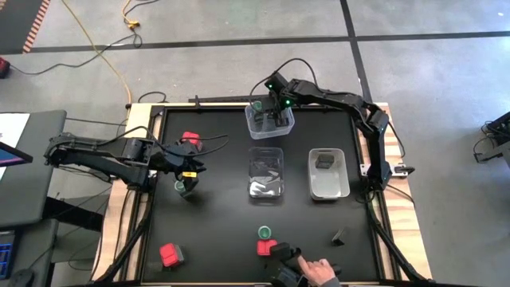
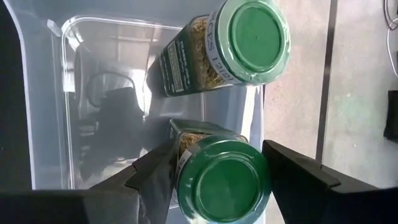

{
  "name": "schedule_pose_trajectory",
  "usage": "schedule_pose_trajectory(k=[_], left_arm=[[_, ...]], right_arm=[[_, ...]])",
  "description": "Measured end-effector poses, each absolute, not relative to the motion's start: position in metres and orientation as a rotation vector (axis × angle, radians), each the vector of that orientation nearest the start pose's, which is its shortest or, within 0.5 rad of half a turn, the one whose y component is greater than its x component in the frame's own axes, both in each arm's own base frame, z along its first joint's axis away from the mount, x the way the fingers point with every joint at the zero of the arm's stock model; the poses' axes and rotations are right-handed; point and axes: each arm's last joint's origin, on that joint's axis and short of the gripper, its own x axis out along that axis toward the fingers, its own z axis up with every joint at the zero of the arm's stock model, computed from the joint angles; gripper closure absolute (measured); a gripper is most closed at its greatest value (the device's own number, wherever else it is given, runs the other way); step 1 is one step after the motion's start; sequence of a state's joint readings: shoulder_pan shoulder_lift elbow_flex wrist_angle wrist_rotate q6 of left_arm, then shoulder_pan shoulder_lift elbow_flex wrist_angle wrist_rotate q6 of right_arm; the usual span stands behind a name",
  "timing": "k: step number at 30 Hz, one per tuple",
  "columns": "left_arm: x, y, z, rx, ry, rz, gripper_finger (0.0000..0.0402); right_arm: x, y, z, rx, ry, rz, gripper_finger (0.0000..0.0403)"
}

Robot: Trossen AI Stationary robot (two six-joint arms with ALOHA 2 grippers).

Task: Sort spices by type
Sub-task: Put the green seasoning bottle into the transparent bin

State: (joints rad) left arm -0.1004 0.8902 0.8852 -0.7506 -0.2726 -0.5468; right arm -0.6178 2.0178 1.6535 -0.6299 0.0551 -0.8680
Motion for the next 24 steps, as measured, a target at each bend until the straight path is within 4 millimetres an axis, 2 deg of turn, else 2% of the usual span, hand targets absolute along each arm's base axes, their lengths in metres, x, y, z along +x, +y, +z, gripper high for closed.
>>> schedule_pose_trajectory(k=[24], left_arm=[[0.1687, -0.0093, 0.3019, -0.378, 0.677, 0.355, 0.0326]], right_arm=[[0.359, -0.2556, 0.2318, -0.507, 1.111, -0.174, 0.0142]])
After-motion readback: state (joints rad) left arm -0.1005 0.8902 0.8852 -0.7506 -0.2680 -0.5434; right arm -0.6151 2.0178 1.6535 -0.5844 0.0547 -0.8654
